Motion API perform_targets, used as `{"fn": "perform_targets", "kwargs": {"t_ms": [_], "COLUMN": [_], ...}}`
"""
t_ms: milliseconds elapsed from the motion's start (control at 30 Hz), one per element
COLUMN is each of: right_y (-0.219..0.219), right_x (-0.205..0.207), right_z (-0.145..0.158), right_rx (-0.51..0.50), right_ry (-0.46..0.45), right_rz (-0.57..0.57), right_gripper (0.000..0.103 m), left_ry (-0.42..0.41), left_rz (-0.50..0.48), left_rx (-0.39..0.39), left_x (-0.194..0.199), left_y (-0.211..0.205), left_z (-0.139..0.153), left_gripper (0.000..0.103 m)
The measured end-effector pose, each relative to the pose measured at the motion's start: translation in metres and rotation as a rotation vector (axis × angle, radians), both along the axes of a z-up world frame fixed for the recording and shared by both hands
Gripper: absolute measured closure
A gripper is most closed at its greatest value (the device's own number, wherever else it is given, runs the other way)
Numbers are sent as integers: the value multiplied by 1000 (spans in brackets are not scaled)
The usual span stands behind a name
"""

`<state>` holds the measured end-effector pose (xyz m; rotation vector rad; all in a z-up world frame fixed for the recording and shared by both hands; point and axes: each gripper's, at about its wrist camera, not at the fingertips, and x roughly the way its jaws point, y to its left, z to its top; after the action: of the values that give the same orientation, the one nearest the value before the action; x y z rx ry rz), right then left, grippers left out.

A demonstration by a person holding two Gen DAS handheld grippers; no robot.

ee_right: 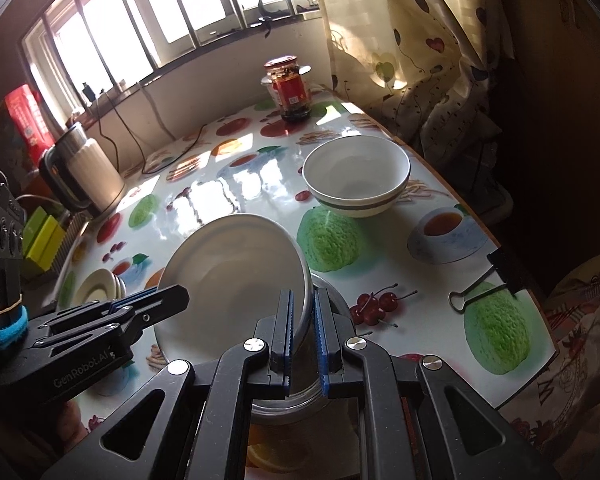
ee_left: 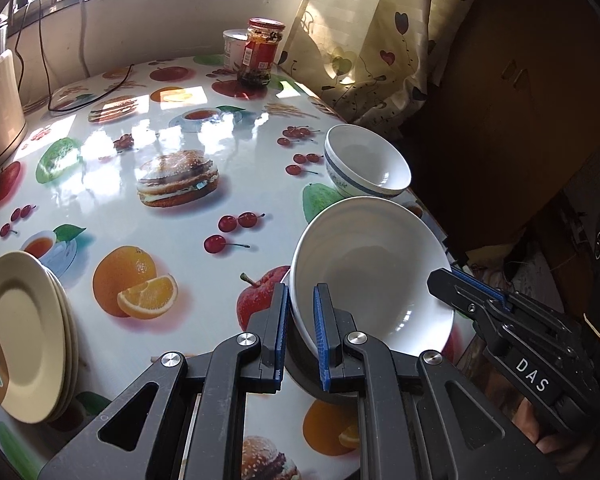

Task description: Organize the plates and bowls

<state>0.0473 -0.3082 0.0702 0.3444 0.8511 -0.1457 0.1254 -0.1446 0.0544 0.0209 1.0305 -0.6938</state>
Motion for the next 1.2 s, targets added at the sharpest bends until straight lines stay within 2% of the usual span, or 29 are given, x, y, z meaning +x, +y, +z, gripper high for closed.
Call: {"fn": "perform_targets", "kwargs": {"t_ms": [633,1200], "right_y": [-8,-6], "right_x": [-7,-6], "right_z": [-21,-27], "right_rx": [32,37], "right_ry": [50,61], "right_rz": [-19,-19], "right_gripper": [92,90], "left_ry": [55,61], "left_rz": [-10,-11], "left_rx": [27,26], "left_x": [-2,-2], "left_y": [-5,-6], "left_z": [-17,-18], "left_gripper": [90,90]}}
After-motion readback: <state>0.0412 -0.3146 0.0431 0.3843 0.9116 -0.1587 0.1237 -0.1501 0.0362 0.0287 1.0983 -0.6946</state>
